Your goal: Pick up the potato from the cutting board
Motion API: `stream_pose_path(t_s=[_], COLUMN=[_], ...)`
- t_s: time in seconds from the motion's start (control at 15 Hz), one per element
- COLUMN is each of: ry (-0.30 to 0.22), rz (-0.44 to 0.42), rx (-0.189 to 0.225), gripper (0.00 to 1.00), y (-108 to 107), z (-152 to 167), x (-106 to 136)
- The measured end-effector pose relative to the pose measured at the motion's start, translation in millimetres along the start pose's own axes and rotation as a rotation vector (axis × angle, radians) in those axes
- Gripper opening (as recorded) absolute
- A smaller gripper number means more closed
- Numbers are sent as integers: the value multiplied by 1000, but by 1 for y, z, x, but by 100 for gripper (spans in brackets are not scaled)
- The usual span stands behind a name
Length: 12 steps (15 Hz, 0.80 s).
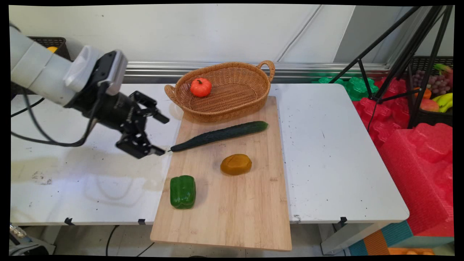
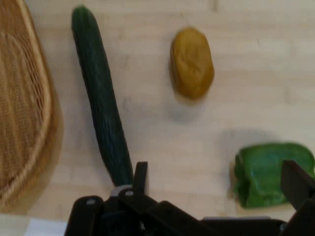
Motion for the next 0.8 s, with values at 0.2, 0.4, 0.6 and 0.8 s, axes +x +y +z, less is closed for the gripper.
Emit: stream_pose_path(t_s=[0.2,0.4,0.6,0.8], ry=[20,16,-2,-23], rz=[-7,-23,-35,-48], rx=[7,12,15,17], gripper=[100,100,100,100], y=[-1,0,2,3], z=[15,39,65,91], x=[19,39,53,66])
